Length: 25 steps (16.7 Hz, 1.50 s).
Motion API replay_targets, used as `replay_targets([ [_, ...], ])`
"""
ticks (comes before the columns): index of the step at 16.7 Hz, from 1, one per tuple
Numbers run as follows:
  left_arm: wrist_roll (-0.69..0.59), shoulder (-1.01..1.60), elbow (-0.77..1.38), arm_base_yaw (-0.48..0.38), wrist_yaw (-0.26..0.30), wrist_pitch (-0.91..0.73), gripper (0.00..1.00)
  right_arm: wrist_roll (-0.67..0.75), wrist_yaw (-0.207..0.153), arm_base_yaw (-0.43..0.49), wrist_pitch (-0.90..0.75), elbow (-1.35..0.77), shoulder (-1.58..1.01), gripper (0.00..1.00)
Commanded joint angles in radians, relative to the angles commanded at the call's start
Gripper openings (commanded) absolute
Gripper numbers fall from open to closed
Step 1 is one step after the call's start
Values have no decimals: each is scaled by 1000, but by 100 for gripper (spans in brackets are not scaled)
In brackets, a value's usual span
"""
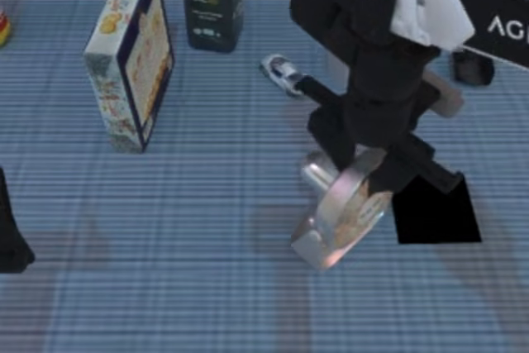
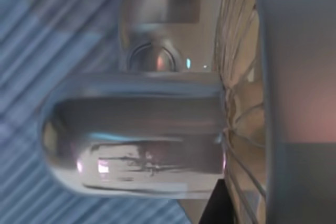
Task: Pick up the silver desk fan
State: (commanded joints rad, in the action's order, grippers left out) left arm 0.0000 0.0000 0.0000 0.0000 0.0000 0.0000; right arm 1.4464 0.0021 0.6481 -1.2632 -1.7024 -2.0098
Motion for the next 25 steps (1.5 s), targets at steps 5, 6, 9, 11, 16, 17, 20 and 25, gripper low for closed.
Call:
replay_targets([
  [5,0,0,0,0,0,0,100,-2,0,5,-144,-142,2,0],
  [6,0,0,0,0,0,0,100,-3,0,6,-155,-153,3,0],
  [9,0,0,0,0,0,0,100,-1,0,1,-153,-152,2,0],
  [11,0,0,0,0,0,0,100,14,0,-8,-154,-146,6,0],
  [16,0,0,0,0,0,0,100,216,-1,-116,-151,-85,63,0],
  [17,0,0,0,0,0,0,100,271,-1,-144,-150,-67,79,0],
  [20,0,0,0,0,0,0,100,422,-1,-225,-146,-16,126,0],
  [25,0,0,0,0,0,0,100,497,-1,-274,-140,15,158,0],
])
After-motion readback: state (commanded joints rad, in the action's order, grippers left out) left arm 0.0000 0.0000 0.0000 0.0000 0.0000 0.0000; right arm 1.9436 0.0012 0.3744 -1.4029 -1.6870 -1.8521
